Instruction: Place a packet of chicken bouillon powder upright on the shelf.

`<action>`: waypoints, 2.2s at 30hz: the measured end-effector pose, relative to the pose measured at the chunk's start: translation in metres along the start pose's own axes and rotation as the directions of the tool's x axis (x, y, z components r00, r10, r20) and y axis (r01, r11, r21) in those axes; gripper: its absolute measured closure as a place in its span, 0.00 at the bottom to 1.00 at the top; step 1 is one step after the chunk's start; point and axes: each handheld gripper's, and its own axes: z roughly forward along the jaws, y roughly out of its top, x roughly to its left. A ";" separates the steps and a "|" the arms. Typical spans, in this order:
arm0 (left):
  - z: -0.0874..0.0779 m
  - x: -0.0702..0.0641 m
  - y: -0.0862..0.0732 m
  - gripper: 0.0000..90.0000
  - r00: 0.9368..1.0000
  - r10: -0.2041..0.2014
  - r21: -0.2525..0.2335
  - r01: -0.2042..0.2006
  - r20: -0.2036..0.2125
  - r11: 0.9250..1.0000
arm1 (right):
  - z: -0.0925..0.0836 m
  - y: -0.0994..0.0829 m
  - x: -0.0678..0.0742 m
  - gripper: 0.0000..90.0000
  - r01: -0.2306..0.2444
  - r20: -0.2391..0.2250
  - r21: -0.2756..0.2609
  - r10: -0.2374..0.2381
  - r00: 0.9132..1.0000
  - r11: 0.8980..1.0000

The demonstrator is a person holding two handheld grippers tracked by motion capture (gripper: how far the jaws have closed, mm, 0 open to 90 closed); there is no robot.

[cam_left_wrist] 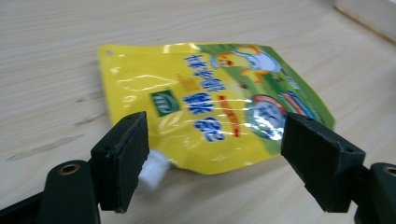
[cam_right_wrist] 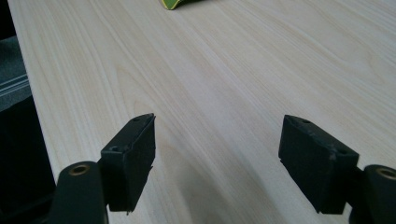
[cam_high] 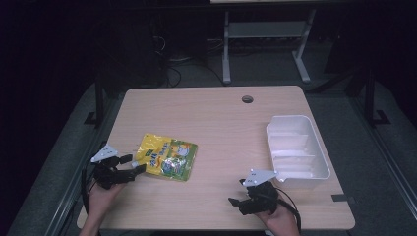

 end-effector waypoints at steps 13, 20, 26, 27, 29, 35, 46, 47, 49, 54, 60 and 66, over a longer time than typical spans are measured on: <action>0.012 0.024 0.011 0.29 0.992 -0.122 0.064 0.123 -0.028 0.990 | 0.002 0.001 -0.003 0.29 -0.004 -0.011 -0.005 0.004 1.000 1.000; 0.022 0.029 0.008 0.33 0.990 -0.137 0.149 0.141 -0.038 0.979 | 0.001 0.002 0.000 0.29 0.005 -0.016 -0.011 -0.005 1.000 1.000; 0.026 0.037 0.004 0.35 0.985 -0.165 0.174 0.170 -0.042 0.970 | 0.002 0.004 0.005 0.29 0.016 -0.020 -0.017 -0.016 1.000 1.000; 0.027 0.037 0.004 0.35 0.984 -0.174 0.166 0.177 -0.034 0.970 | 0.002 0.004 0.005 0.29 0.018 -0.021 -0.018 -0.018 1.000 1.000; 0.029 0.036 0.004 0.37 0.985 -0.168 0.167 0.171 -0.035 0.971 | 0.003 0.004 0.005 0.29 0.019 -0.023 -0.021 -0.020 1.000 1.000; 0.032 0.036 0.003 0.40 0.986 -0.162 0.191 0.168 -0.046 0.967 | 0.003 0.005 0.007 0.29 0.022 -0.024 -0.031 -0.023 0.999 0.999; 0.035 0.035 0.003 0.47 0.986 -0.164 0.209 0.165 -0.022 0.964 | -0.001 0.005 0.008 0.29 0.024 -0.028 -0.054 -0.025 0.999 0.998; 0.036 0.035 0.003 0.47 0.986 -0.168 0.208 0.169 -0.024 0.963 | -0.001 0.006 0.008 0.29 0.024 -0.029 -0.054 -0.025 0.999 0.998; 0.035 0.035 0.003 0.47 0.986 -0.166 0.207 0.168 -0.026 0.964 | -0.001 0.006 0.008 0.29 0.024 -0.029 -0.054 -0.026 0.999 0.998; 0.036 0.034 0.002 0.56 0.989 -0.143 0.215 0.146 -0.027 0.966 | -0.001 0.006 0.010 0.29 0.030 -0.033 -0.058 -0.032 0.999 0.998; 0.036 0.032 0.002 0.62 0.990 -0.137 0.212 0.138 -0.019 0.968 | -0.002 0.006 0.010 0.29 0.031 -0.034 -0.064 -0.034 0.999 0.997; 0.035 0.032 0.002 0.66 0.991 -0.137 0.201 0.137 -0.014 0.970 | -0.002 0.006 0.011 0.29 0.032 -0.036 -0.065 -0.034 0.999 0.997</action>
